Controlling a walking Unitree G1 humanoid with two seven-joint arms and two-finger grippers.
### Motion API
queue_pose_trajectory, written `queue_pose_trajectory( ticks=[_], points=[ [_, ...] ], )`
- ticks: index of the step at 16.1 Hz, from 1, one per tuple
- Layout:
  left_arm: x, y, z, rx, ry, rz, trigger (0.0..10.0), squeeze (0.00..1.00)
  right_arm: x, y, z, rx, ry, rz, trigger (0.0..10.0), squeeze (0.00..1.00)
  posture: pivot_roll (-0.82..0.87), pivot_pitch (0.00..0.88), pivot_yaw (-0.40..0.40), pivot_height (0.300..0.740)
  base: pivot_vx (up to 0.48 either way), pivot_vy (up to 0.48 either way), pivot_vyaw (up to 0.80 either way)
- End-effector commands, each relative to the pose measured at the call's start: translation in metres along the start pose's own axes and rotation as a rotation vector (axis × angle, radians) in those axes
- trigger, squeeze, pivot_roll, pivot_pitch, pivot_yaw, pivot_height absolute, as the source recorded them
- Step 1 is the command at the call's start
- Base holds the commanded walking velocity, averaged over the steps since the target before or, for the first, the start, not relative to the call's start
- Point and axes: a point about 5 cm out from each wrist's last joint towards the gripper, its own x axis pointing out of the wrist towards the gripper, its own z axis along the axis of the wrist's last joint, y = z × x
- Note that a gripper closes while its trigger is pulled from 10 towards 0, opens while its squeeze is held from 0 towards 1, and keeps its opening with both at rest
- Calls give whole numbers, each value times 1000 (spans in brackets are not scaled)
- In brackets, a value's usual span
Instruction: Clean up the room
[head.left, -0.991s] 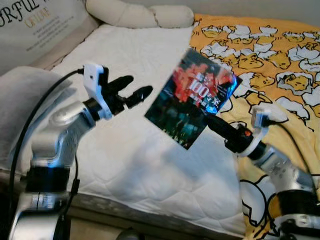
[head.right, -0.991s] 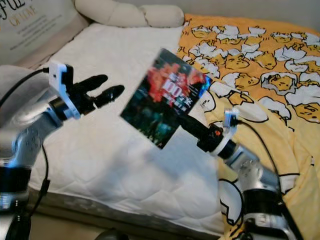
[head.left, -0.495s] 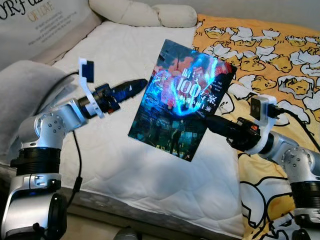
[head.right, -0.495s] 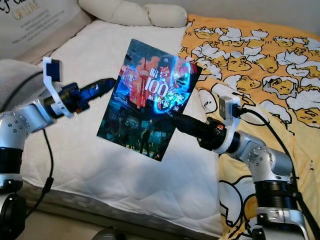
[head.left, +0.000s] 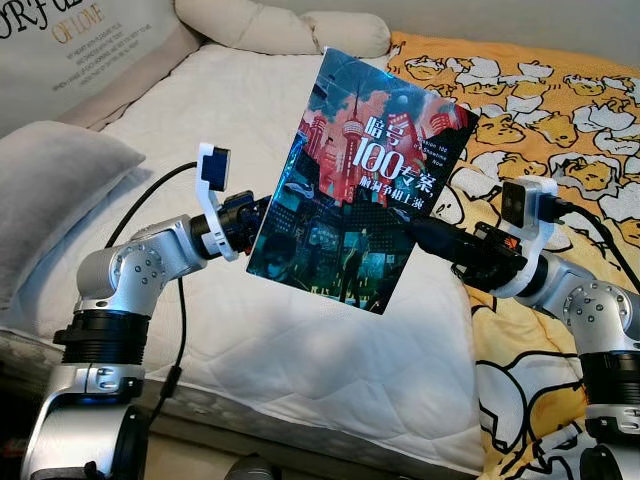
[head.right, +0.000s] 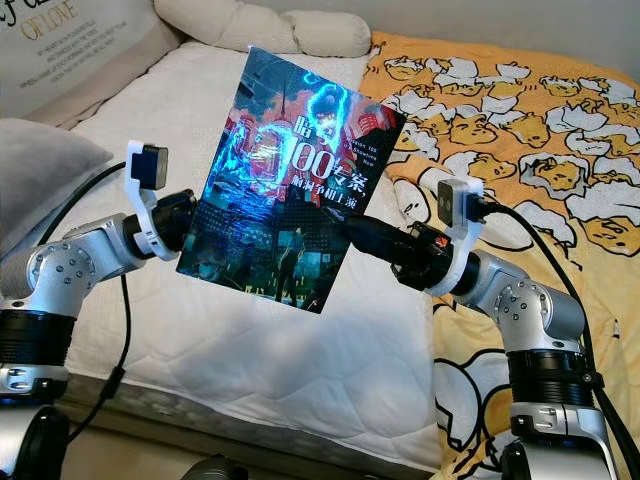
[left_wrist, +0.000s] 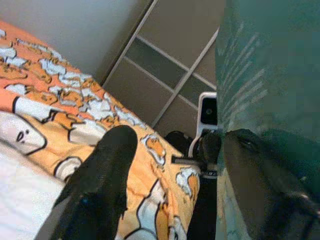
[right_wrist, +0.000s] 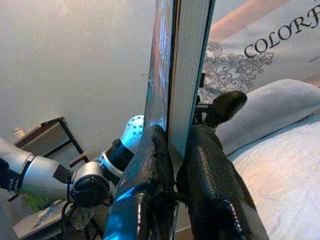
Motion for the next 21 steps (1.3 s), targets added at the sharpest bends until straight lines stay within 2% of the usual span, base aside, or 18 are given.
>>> queue_pose_trajectory(
  ticks=[1,3,4,5,6,7,9,10,11,13,14,15,16,18,19,20,21],
  points=[
    [2,-4,9,24,-27,-25,0,0,4,3,10,-33,-18,24,0,0,72,0,-20,740,0,0,0],
    [-10,1,15,-23,-81,21,0,0,0,4,12,-32,-20,17,0,0,71,0,-21,740,0,0,0],
    [-16,5,19,-40,-113,62,3608,0,-2,6,13,-33,-21,16,0,0,70,0,-22,740,0,0,0],
    [-24,9,24,-81,-172,86,10000,0,-4,7,14,-32,-18,11,0,0,71,0,-24,740,0,0,0],
    [-29,9,27,-94,-199,74,10000,1000,-5,7,13,-30,-12,5,0,0,69,0,-24,740,0,0,0],
    [-30,8,28,-93,-204,62,10000,1000,-6,7,13,-30,-10,3,0,0,69,0,-24,740,0,0,0],
    [-32,-4,35,-134,-251,-56,10000,1000,-7,7,10,-25,-1,-8,0,0,68,0,-22,740,0,0,0],
    [-31,-7,34,-147,-241,-84,10000,1000,-6,6,10,-25,1,-8,0,0,67,0,-21,740,0,0,0],
    [-25,-8,26,-128,-167,-74,10000,1000,-4,6,10,-24,1,-3,0,0,68,0,-23,740,0,0,0],
    [-18,-6,16,-103,-99,-50,10000,1000,-2,6,10,-22,4,4,0,0,68,0,-26,740,0,0,0],
    [-12,-3,4,-73,-42,-17,10000,722,1,5,9,-21,8,13,0,0,68,0,-27,740,0,0,0],
    [-11,-2,2,-69,-31,-10,10000,722,1,5,9,-20,9,15,0,0,68,0,-27,740,0,0,0],
    [-10,-1,0,-62,-22,8,10000,0,1,5,10,-20,8,17,0,0,67,0,-28,740,0,0,0],
    [-11,4,-2,-26,-26,41,9608,0,1,5,10,-20,10,18,0,0,66,0,-32,740,0,0,0],
    [-12,3,-1,-32,-35,26,3137,0,1,5,11,-20,11,16,0,0,67,0,-34,740,0,0,0],
    [-11,2,0,-32,-37,23,3137,0,1,4,11,-20,10,14,0,0,68,0,-35,740,0,0,0],
    [-11,1,-1,-29,-38,9,0,0,1,3,11,-20,9,11,0,0,69,0,-39,740,0,0,0]
  ],
)
